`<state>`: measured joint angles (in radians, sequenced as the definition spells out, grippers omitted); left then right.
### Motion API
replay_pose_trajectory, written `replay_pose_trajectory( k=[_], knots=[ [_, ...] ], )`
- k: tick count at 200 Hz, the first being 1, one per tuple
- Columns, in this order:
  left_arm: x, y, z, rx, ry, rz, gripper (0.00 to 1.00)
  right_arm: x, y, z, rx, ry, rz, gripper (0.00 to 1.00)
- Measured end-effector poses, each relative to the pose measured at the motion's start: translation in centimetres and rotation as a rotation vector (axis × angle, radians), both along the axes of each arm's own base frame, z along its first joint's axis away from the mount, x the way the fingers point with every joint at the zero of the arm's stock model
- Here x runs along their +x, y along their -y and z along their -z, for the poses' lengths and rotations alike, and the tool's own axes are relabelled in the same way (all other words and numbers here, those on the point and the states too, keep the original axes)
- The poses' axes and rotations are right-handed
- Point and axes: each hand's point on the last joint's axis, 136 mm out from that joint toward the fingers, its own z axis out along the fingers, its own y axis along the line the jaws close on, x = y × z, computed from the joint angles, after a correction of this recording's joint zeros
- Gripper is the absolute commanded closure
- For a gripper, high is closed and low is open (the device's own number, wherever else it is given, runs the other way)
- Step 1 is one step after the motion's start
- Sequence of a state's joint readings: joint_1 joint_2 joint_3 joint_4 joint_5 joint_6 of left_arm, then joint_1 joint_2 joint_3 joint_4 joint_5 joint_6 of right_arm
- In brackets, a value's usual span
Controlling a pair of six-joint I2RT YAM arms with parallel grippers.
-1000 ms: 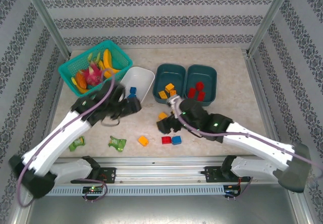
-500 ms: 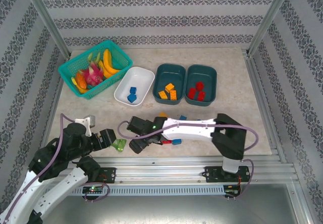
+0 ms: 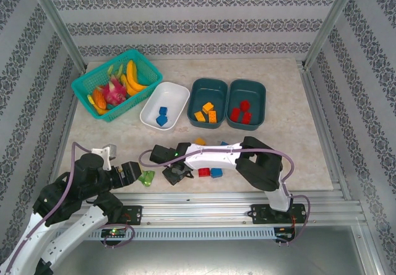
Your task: Sort the legos into containers by color
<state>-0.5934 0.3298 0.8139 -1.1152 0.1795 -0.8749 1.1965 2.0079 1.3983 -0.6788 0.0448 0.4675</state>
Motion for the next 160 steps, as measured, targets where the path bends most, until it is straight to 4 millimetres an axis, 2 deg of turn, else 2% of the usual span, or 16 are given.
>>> replay_pose_trajectory(
  k=[47, 62, 75, 96, 111, 127, 142, 160],
  knots=[
    [-0.3, 0.4, 0.0, -0.019, -0.014, 0.015, 0.22, 1.5, 0.5, -0.3, 0.008, 0.004, 0.04, 0.75],
    [-0.1, 0.5, -0.2, -0.031, -0.013, 0.007, 0.22, 3.0, 1.2, -1.4, 0.025, 0.014, 0.078, 0.75],
    [0.4, 0.8, -0.5, -0.041, -0.007, 0.002, 0.21, 5.0, 1.9, -3.3, 0.058, 0.037, 0.126, 0.76],
    [2.2, 2.1, -0.8, -0.038, -0.026, -0.001, 0.21, 9.6, 3.1, -8.0, 0.149, 0.108, 0.231, 0.76],
    [4.1, 3.4, -1.1, -0.03, -0.039, 0.0, 0.2, 14.0, 4.6, -11.8, 0.222, 0.173, 0.328, 0.76],
    [6.3, 5.0, -1.4, -0.03, -0.042, 0.003, 0.18, 18.7, 6.7, -14.6, 0.277, 0.234, 0.432, 0.75],
    [8.4, 6.4, -1.6, -0.034, -0.034, 0.005, 0.17, 22.8, 8.6, -15.9, 0.301, 0.27, 0.517, 0.75],
    [10.7, 8.0, -1.6, -0.039, -0.03, 0.012, 0.17, 27.4, 10.5, -15.7, 0.304, 0.291, 0.6, 0.75]
  ],
)
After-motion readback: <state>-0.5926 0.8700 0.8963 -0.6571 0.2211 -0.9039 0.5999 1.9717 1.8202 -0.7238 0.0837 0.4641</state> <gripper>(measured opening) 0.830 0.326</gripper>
